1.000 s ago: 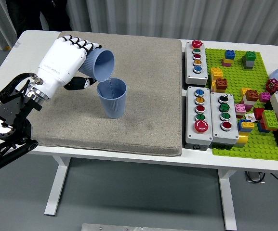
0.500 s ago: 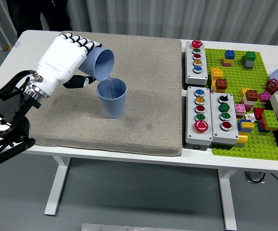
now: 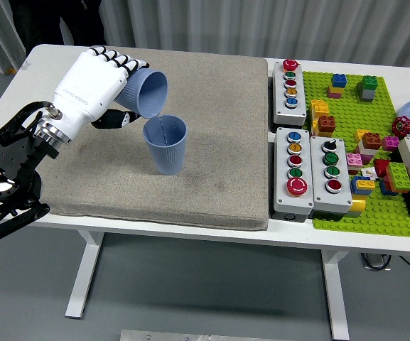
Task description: Pick cup pour cup place
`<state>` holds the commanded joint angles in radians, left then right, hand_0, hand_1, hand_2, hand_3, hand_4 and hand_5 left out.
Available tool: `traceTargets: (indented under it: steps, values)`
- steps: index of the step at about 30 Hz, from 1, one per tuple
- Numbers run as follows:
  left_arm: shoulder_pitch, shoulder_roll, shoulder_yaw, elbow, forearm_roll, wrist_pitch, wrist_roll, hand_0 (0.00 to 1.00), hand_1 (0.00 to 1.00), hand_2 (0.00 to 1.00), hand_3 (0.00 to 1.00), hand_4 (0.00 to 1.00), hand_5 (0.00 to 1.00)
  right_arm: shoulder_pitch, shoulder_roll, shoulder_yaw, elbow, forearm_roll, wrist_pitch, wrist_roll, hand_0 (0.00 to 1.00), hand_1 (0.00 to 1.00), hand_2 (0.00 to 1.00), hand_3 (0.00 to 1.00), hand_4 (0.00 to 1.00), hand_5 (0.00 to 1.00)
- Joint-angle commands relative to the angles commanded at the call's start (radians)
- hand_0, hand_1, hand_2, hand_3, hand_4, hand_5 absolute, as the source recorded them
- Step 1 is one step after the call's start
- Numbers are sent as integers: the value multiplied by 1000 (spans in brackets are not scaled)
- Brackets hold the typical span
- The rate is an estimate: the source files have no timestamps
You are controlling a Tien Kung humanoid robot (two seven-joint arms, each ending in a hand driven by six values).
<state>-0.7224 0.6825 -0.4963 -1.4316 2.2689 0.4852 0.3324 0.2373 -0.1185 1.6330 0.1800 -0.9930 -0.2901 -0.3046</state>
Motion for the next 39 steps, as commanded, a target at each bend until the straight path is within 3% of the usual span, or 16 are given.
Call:
traceTargets:
  steps: [7,16,32,39]
  values:
    - [-5,5,18,0,0,0,3,546,552,643,575,711,187,-1,0,0,0,0,0,0,702,628,559,563,2,13]
    - [29,5,5,16,0,4,2,546,552,643,577,711,186,-3,1,1,0,-4,-2,0,702,628,559,562,2,12]
    - [5,17,18,-7,0,-2,6,546,552,643,576,711,185,-9,0,-2,0,-4,-1,-1,702,628,559,562,2,8]
    - [-26,24,54,-16,0,-9,11,547,552,644,577,711,184,-11,0,-5,0,0,-1,0,702,628,559,562,2,8]
